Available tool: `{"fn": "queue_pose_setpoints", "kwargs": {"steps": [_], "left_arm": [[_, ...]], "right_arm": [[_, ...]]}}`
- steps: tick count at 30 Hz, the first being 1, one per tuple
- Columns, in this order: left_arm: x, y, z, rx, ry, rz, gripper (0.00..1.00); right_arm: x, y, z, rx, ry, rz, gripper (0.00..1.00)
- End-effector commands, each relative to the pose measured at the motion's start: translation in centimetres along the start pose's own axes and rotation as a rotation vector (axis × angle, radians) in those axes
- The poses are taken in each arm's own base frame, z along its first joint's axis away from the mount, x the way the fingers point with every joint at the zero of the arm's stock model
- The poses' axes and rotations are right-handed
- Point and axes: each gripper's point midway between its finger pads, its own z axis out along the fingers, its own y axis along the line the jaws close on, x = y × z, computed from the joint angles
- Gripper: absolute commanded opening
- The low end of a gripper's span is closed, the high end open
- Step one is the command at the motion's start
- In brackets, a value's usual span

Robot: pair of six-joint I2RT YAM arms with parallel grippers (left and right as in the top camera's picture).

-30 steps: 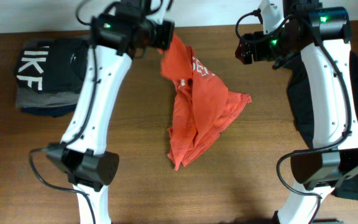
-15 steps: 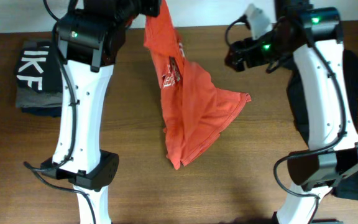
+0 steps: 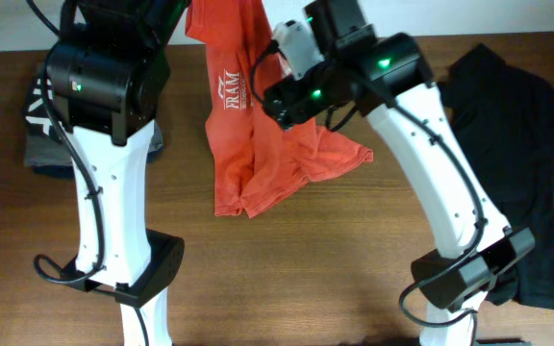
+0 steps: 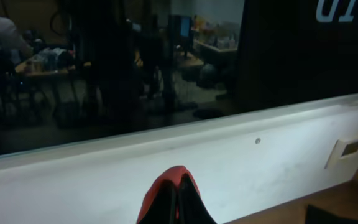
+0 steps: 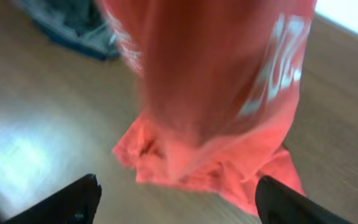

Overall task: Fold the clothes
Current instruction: 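Grasp the hanging t-shirt edge with the right gripper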

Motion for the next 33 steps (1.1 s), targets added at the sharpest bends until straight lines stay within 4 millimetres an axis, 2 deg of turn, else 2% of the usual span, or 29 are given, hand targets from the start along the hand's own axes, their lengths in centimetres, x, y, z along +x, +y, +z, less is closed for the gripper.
{"fn": "queue_pose_setpoints", "kwargs": {"steps": [1,3,6,10,12,14,16,20,26,29,33], "left_arm": [[-2.0,0.0,-1.7,-0.006,-0.055,-0.015,0.01],[-2.2,0.1,-1.9,-0.007,-0.057,-0.015,0.01],[-2.7,0.1,-2.4,-0.011,-0.069,-0.015,0.01],[-2.7,0.4,-2.5,-0.027,-0.068,-0.016,0.01],[-2.5,0.6,-2.4,-0.039,-0.062,-0.015,0.01],[-2.3,0.9,-2.5,-0.052,-0.054,-0.015,0.01],[-2.1,1.1,-2.5,-0.058,-0.042,-0.015,0.01],[-1.2,1.6,-2.5,-0.07,-0.007,-0.006,0.01],[0.1,2.4,-2.5,-0.087,0.045,-0.001,0.01],[0.3,2.4,-2.6,-0.087,0.055,-0.001,0.01],[0.5,2.4,-2.6,-0.087,0.063,0.0,0.01]], "right_arm": [[-0.9,-0.5,1.0,0.196,-0.042,0.103,0.84],[-1.0,-0.3,1.9,0.219,-0.057,0.145,0.84],[-0.6,0.4,4.5,0.213,-0.065,0.198,0.83],[0.9,-1.2,6.3,0.322,-0.056,0.255,0.81],[1.9,-3.0,6.6,0.418,-0.045,0.281,0.79],[2.5,-5.9,5.9,0.52,-0.047,0.308,0.78],[2.2,-8.9,5.0,0.576,-0.076,0.344,0.74],[1.8,-13.6,3.7,0.621,-0.124,0.407,0.66],[0.8,-19.5,2.0,0.533,-0.2,0.434,0.61],[0.8,-21.2,1.4,0.488,-0.221,0.43,0.62],[2.1,-24.8,-0.3,0.502,-0.22,0.434,0.62]]}}
